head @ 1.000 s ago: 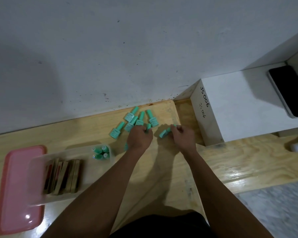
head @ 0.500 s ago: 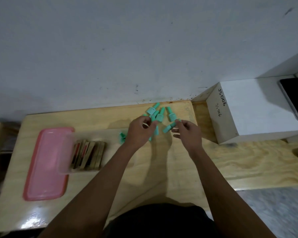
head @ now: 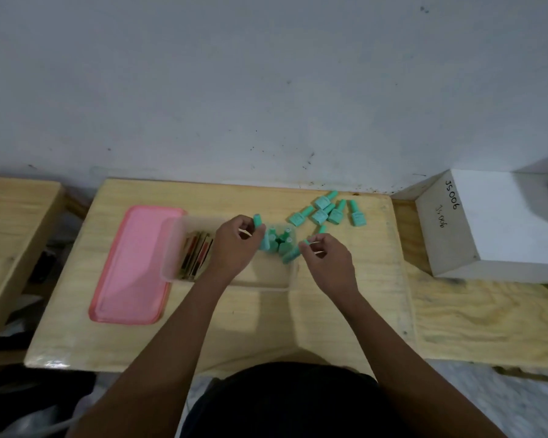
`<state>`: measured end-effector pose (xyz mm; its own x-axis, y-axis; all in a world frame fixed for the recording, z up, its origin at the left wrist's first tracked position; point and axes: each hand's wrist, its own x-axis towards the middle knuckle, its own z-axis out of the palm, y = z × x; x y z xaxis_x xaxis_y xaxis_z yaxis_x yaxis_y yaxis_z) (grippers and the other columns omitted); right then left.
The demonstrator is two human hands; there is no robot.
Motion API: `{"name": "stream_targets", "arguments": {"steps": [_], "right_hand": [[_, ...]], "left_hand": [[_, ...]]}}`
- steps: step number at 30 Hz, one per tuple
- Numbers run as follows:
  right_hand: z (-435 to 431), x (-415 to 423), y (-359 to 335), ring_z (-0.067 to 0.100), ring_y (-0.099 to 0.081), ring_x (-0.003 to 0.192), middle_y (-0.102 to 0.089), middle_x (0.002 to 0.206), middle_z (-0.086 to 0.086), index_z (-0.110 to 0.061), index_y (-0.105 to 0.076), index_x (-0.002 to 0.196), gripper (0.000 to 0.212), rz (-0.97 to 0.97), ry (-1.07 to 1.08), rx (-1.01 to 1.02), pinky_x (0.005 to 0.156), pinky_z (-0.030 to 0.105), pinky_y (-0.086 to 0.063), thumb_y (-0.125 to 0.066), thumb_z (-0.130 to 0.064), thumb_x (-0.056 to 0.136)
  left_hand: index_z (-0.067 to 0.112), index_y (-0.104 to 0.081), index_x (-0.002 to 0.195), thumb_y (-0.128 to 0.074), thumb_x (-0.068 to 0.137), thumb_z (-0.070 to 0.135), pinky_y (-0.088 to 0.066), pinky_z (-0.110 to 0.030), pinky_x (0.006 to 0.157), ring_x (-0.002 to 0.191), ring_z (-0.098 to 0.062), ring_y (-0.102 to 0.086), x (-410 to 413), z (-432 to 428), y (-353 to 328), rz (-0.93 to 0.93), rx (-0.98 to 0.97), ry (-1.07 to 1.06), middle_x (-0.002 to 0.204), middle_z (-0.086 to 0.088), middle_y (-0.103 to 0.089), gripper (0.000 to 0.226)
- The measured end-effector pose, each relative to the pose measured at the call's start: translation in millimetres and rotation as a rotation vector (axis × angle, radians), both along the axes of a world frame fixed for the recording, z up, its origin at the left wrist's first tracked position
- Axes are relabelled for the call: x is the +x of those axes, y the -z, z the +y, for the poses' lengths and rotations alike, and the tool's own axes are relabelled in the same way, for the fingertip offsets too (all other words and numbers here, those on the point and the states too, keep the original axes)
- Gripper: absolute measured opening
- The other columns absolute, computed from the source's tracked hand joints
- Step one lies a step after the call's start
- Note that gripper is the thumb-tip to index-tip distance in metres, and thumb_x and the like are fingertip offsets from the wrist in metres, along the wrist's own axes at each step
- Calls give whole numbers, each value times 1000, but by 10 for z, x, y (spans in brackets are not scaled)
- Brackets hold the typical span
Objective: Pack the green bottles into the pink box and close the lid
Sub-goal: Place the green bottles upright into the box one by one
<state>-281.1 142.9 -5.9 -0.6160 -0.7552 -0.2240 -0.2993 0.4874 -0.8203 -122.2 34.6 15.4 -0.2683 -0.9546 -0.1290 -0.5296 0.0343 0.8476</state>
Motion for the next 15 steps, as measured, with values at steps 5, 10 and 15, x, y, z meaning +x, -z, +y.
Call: {"name": "stream_targets", "arguments": {"steps": [5,10,15], "right_hand": [[-143,157,44,3,-63,80,-67,86,-19,-34,-64,93,19,375,-139,221,65,25,-45,-63,-52,84],[-256,183,146,13,-58,98,-64,98,-10,-29,-70,100,26,574,-262,275,70,30,-48,-62,-49,86],[-288,196,239,11,-58,94,-64,94,-10,-30,-72,96,27,596,-203,248,67,29,-46,-63,-52,84]], "left_hand": [[20,-63,79,-68,84,31,-45,-22,57,64,-10,-62,125,43,156,-22,-1,27,77,9,-65,13],[15,-65,83,-68,84,27,-44,-15,55,67,-11,-65,162,55,292,-28,17,81,78,2,-68,13],[15,-65,80,-71,82,21,-39,-4,51,60,-1,-58,155,61,380,-60,10,133,72,6,-64,8]]}}
